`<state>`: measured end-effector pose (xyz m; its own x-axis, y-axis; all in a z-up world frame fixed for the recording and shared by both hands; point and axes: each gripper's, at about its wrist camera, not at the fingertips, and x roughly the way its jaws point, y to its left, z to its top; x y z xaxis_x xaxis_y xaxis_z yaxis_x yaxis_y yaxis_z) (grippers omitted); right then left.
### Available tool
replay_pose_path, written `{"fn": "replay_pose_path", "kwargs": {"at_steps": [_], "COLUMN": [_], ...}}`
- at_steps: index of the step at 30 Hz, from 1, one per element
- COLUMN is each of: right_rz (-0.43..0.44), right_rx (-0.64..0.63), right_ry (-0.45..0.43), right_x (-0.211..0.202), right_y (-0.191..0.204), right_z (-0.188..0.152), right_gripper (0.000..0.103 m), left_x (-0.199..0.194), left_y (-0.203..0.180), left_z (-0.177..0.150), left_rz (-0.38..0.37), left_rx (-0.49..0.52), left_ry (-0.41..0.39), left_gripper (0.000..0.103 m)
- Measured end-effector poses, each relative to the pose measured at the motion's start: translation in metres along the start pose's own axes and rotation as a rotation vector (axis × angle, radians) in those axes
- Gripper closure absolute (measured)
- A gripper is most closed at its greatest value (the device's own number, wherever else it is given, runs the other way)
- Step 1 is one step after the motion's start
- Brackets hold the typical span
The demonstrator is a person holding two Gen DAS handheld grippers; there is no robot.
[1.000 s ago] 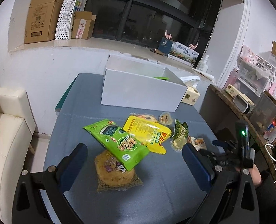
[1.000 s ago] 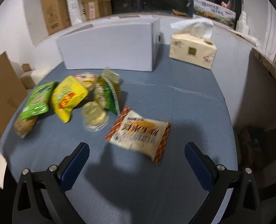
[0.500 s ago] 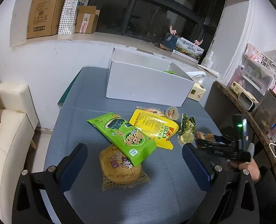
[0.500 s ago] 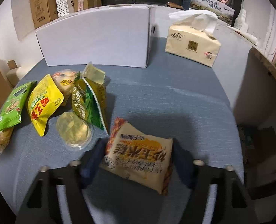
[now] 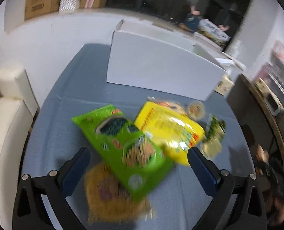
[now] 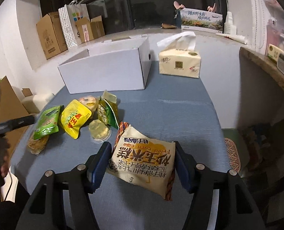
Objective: Organize snacks
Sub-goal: 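Grasp the green seaweed pack with the left gripper, then place the cracker bag and seaweed pack into the white box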
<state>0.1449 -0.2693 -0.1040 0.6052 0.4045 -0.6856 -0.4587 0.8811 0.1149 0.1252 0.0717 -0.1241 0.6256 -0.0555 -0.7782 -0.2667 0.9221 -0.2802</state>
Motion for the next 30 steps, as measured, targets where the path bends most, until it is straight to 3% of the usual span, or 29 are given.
{"fn": "replay_pose_path", "kwargs": {"at_steps": [6, 9, 10, 11, 14, 17, 23, 26, 30], "right_rz": [0.01, 0.015, 0.016, 0.017, 0.02, 0.024, 0.044, 0.074, 0.117], "right_rx": [-0.014, -0.005, -0.002, 0.0, -0.001, -0.003, -0.012, -0.019, -0.041], "right_ry": [-0.004, -0.001, 0.0, 0.001, 0.003, 0.001, -0.05, -0.097, -0.156], "right_x": [-0.001, -0.001, 0.0, 0.0, -0.001, -0.001, -0.011, -0.011, 0.002], "right_y": [0.005, 0.003, 0.002, 0.002, 0.002, 0.002, 0.009, 0.018, 0.037], "right_z": [-0.002, -0.005, -0.005, -0.006, -0.007, -0.006, 0.006, 0.03, 0.088], "right_gripper": [0.035, 0.035, 0.035, 0.035, 0.035, 0.035, 0.035, 0.035, 0.035], "left_x": [0.05, 0.06, 0.061, 0.061, 0.057, 0.037, -0.04, -0.069, -0.079], "left_y": [-0.001, -0.002, -0.002, -0.002, -0.005, -0.011, -0.031, -0.039, -0.043], "left_z": [0.018, 0.023, 0.026, 0.028, 0.03, 0.028, 0.031, 0.053, 0.107], "left_rz": [0.123, 0.109, 0.099, 0.092, 0.062, -0.029, -0.12, -0.158, -0.177], "left_rx": [-0.015, -0.001, 0.014, 0.027, 0.072, 0.111, 0.202, 0.238, 0.266], "left_ry": [0.102, 0.105, 0.102, 0.097, 0.087, 0.037, -0.136, -0.221, -0.292], "left_gripper": [0.0, 0.001, 0.004, 0.021, 0.023, 0.024, 0.024, 0.024, 0.024]}}
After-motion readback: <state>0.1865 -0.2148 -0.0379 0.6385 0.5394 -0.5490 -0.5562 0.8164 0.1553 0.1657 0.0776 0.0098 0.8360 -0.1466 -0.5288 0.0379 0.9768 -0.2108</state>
